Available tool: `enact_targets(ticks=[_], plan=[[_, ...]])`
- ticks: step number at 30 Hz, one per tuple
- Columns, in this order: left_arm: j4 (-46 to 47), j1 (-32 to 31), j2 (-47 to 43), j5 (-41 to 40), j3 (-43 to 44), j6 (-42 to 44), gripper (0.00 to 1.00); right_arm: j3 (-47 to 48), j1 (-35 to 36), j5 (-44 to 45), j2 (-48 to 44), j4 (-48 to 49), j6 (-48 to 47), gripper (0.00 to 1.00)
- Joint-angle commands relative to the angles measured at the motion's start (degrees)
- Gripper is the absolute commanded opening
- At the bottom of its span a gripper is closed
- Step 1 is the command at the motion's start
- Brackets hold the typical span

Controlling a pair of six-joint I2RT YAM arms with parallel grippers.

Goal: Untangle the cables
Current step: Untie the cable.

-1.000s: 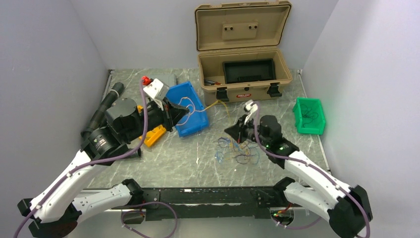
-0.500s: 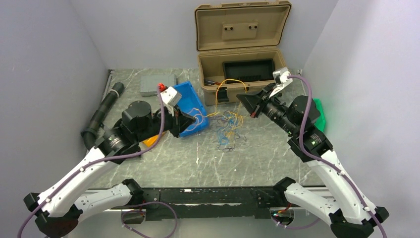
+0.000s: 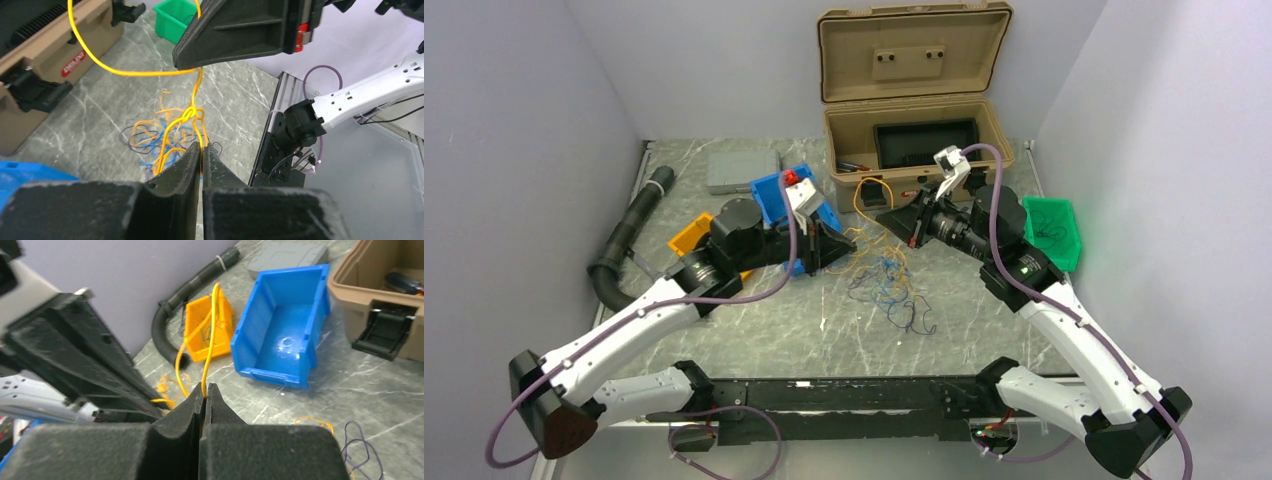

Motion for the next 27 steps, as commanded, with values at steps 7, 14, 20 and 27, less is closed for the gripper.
enact_targets(ticks=[7,14,20,27], plan=[[15.15,0.02,7.88,7.30,0.09,-1.26,0.14,-1.94,0.18,-7.97,0.30,8.43,8.09,0.00],[15.64,0.00,9.65,7.71,1.23,-0.89,0.26,-2.90,0.15,-9.59,1.20,11.28,10.52,0.00],[16.00,-0.27,10.59,7.60,1.19,-1.30,0.37,-3.08,0.19,-10.66,1.95,13.19,11.84,0.00],[15.84,-0.39,12.54,7.19,1.97,-1.70,0.37,-3.47,0.23,-12.16,1.96,15.15,13.77,0.00]])
